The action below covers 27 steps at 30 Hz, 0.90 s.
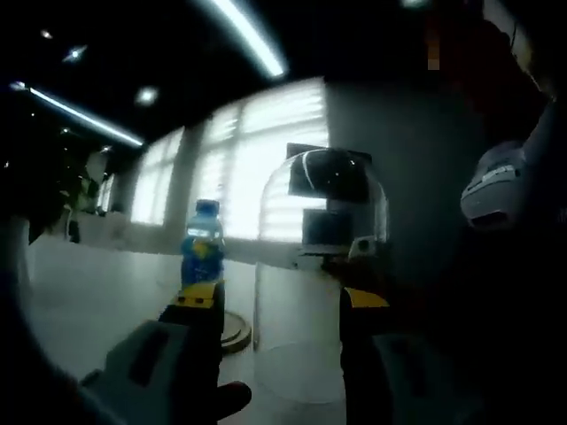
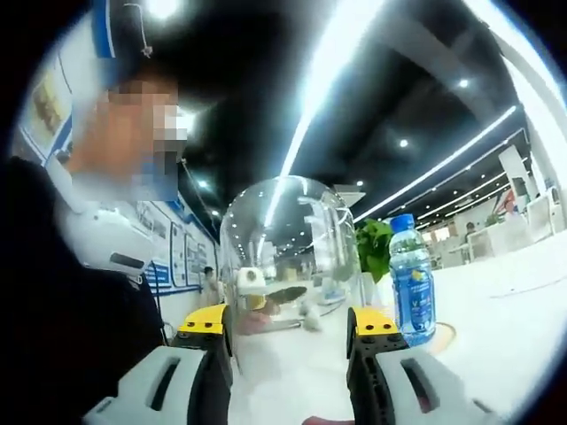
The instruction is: Open the cover put in the Mizone put the cover back on
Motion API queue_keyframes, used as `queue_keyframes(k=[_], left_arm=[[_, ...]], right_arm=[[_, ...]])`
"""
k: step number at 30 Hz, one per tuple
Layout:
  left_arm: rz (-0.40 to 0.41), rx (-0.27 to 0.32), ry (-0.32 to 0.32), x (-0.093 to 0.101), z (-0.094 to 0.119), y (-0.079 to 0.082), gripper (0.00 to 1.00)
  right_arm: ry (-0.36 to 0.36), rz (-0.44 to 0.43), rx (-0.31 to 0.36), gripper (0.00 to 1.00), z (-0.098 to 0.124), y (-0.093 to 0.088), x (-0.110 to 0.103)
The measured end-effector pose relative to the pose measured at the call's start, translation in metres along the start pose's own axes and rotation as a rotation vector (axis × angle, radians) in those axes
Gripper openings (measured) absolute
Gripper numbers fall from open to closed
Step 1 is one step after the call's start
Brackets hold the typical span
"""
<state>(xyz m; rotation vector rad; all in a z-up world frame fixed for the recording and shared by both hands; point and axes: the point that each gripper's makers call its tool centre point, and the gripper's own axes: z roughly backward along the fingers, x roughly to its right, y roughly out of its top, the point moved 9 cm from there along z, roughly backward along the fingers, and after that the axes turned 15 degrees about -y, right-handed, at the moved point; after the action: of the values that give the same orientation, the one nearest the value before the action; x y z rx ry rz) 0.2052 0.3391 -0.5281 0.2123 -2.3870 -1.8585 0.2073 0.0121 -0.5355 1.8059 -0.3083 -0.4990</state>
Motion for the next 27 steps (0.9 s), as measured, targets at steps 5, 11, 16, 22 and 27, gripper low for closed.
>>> queue_keyframes(k=[5, 11, 16, 22, 27], left_arm=[[0.009, -0.092, -0.085, 0.01, -0.016, -0.002, 0.59], [0.022, -0.112, -0.126, 0.011, -0.033, -0.004, 0.61], [0.074, -0.092, -0.115, 0.007, -0.033, -0.003, 0.61], [-0.063, -0.249, -0.101, 0.011, -0.045, -0.008, 0.69], [-0.015, -0.257, -0.116, 0.005, -0.047, -0.01, 0.71]], right_arm=[[0.016, 0.059, -0.056, 0.49, -0.013, 0.004, -0.003], [0.034, 0.121, -0.103, 0.53, -0.021, 0.009, 0.0], [0.041, 0.144, -0.161, 0.6, -0.027, 0.002, -0.002], [0.042, 0.169, -0.226, 0.7, -0.041, -0.005, -0.008], [0.051, 0.191, -0.218, 0.77, -0.052, -0.007, -0.012]])
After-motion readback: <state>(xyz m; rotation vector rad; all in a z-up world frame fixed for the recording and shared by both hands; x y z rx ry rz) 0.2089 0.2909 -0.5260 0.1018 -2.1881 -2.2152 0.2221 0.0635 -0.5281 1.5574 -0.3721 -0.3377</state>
